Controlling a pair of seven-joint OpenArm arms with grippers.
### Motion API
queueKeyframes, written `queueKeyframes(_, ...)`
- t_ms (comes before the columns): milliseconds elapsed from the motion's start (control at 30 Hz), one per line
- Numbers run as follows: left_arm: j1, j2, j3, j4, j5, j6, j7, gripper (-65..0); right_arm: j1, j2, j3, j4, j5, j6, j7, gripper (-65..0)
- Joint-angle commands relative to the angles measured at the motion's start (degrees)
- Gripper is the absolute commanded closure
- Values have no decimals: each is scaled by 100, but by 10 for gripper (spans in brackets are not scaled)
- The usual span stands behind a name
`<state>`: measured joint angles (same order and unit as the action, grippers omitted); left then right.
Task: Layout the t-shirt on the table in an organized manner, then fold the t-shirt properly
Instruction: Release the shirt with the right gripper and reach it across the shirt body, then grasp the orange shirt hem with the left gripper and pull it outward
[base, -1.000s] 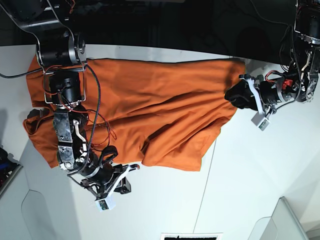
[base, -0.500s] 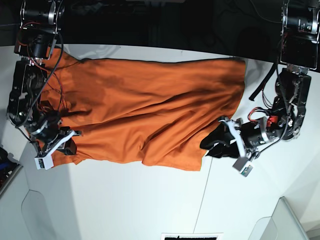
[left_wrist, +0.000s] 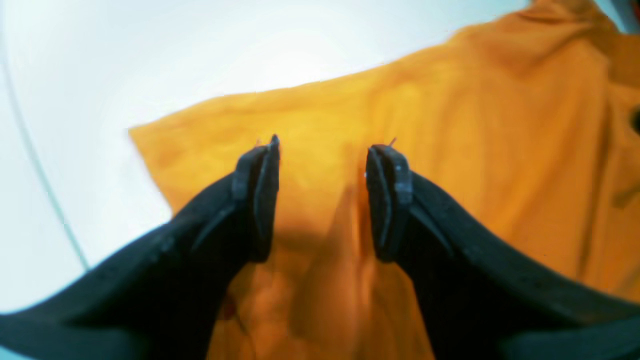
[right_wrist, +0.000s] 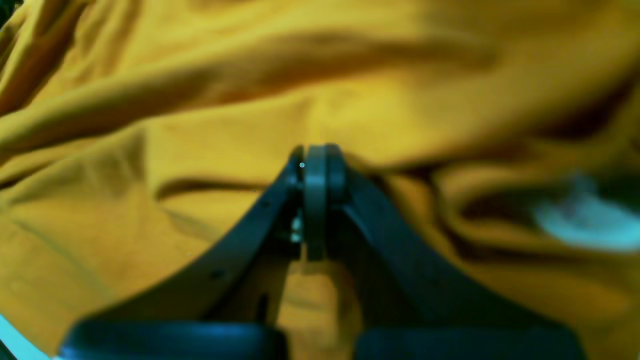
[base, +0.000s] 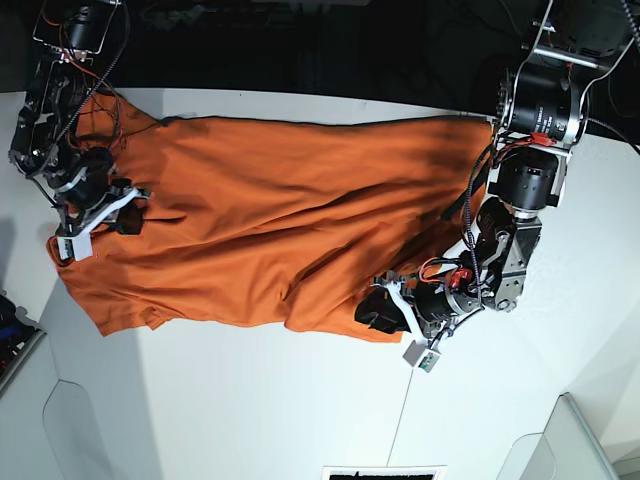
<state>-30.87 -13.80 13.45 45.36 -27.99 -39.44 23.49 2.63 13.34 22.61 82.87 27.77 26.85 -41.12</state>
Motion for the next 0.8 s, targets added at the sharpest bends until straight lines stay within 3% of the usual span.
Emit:
queueKeyframes(0, -195, -20, -17, -13, 20, -56, -127, -310, 17, 79, 92, 98, 186, 164, 140, 0)
queueKeyframes(133, -114, -37, -17, -289, 612, 249, -245, -310, -227, 85, 127, 96, 133, 299, 7, 0)
queueKeyframes(233, -118, -87, -17, -415, 946, 767, -208, -309, -439, 166, 155, 98, 4, 293, -4, 0)
queueKeyframes(300, -118, -166, -17, -415, 1001, 1080, -133, -309, -588, 278, 219, 98, 13, 293, 7, 0)
queueKeyframes(500, -120, -455, -17, -415, 1156, 1574, -55, -309, -807, 625, 627, 96, 109, 295, 42, 0)
queueKeyframes(767, -140, -861, -17, -415, 1154, 1784, -50, -309, -789, 887, 970, 98, 483, 295, 81, 0)
